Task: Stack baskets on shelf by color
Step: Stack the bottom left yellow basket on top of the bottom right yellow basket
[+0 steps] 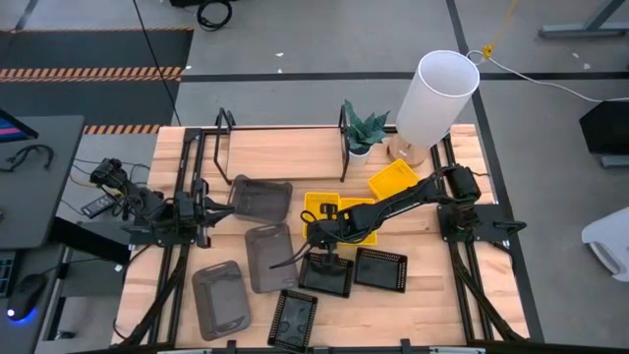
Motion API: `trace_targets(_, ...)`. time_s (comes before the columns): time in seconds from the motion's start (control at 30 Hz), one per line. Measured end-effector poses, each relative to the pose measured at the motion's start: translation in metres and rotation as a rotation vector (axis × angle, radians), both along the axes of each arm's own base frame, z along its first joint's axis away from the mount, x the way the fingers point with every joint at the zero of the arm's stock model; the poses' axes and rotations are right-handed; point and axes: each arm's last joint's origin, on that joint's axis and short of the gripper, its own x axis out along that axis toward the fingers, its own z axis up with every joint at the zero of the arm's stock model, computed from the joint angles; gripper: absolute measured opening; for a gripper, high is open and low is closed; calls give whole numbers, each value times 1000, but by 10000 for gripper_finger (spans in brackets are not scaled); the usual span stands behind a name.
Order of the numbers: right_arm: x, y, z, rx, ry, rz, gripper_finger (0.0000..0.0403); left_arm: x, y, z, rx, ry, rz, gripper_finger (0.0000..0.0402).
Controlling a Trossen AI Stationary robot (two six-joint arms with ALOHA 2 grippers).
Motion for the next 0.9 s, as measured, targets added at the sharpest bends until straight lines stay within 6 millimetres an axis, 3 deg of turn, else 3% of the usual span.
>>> trace_targets(0.27,-2,0,-5,11,35,6,9,1,0,0,4,5,0,30)
trace_targets(0.63,-2,0,-4,9,37,10,5,1,0,0,0,1,0,32)
trace_targets(0.9,-6,0,15,1,1,24,5,1,0,0,1,1,0,32)
